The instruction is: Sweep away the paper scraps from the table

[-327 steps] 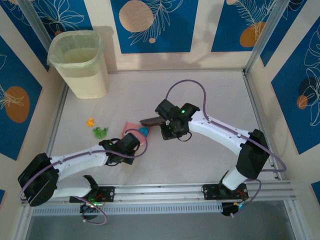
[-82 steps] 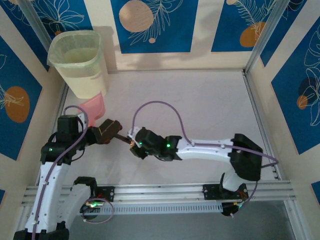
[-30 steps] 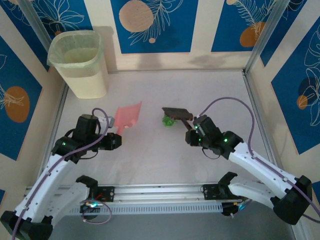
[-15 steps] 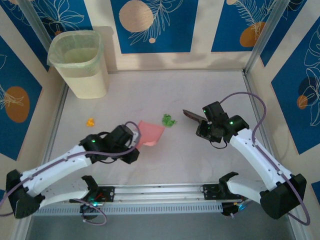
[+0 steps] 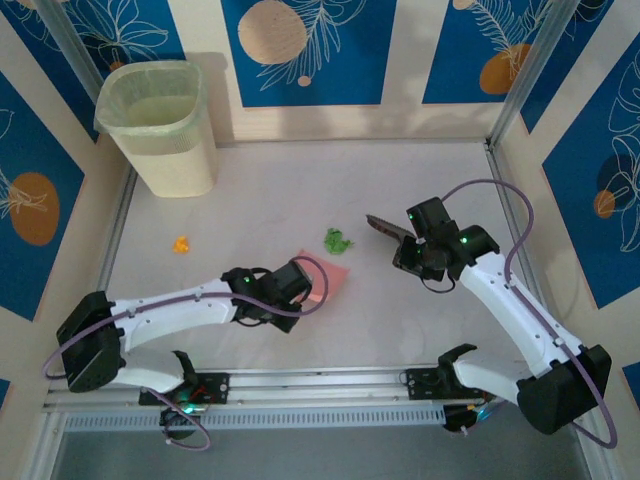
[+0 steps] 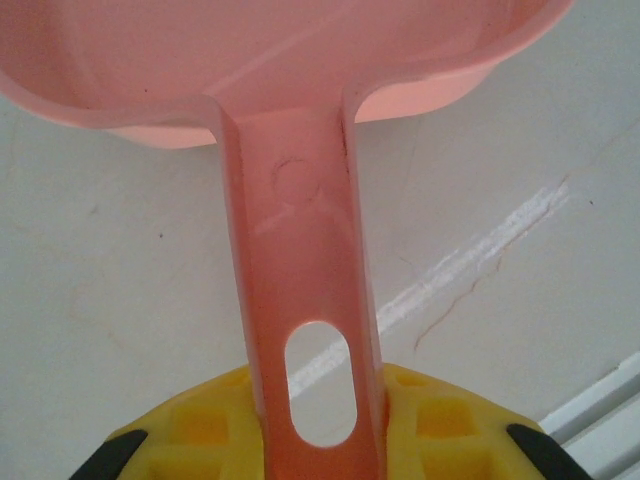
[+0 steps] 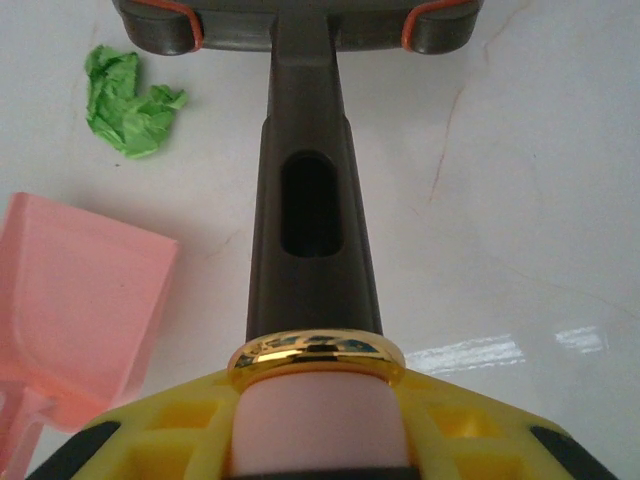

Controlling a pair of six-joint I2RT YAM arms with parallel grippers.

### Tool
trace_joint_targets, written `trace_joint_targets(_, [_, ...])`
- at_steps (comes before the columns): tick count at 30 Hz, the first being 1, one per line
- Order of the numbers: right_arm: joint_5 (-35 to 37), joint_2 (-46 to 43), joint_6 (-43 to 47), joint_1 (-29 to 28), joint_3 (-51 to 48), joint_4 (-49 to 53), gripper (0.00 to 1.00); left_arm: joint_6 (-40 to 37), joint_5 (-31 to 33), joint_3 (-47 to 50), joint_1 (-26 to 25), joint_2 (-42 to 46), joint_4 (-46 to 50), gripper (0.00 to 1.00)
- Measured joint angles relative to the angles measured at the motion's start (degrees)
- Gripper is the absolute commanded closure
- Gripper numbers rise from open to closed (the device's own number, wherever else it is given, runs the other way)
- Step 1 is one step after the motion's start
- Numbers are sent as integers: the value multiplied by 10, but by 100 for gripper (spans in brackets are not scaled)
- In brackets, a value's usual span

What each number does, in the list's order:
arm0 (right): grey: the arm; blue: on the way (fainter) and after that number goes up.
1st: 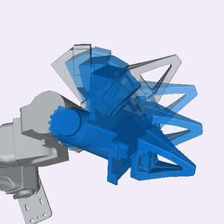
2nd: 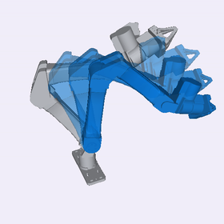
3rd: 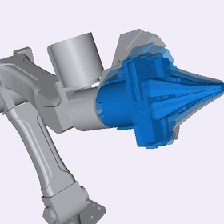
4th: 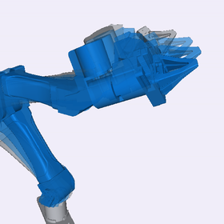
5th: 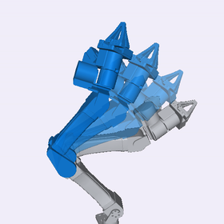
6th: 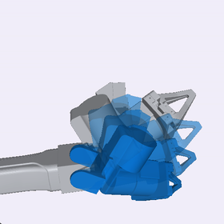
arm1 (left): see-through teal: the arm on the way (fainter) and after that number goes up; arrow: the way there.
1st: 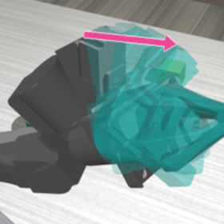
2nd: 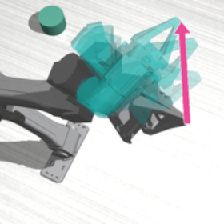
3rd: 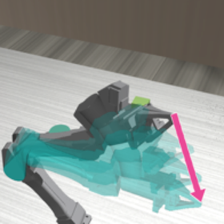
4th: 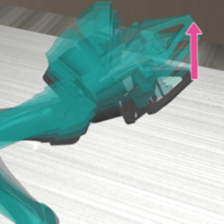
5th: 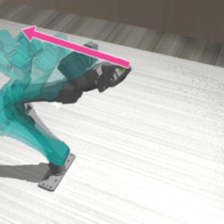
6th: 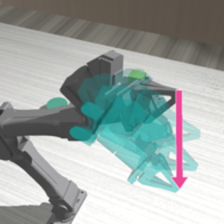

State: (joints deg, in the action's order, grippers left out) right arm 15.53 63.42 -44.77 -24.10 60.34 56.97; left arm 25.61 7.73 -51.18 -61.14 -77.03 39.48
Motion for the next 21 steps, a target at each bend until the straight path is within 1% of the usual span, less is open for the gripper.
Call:
trace_joint_targets(5, [6,38,12,1,47,9,100,-21,3,5,2,-19,-31,100])
trace_joint_targets(9, [10,90,21,-6,89,13,100,-29,-2,23,7,-28,-59,100])
trace_joint_targets(16, [48,211,48,-61,181,38,100,-33,-16,42,10,-46,-80,100])
trace_joint_targets(21, [75,271,69,-92,215,48,100,-33,-17,43,17,-60,-95,100])
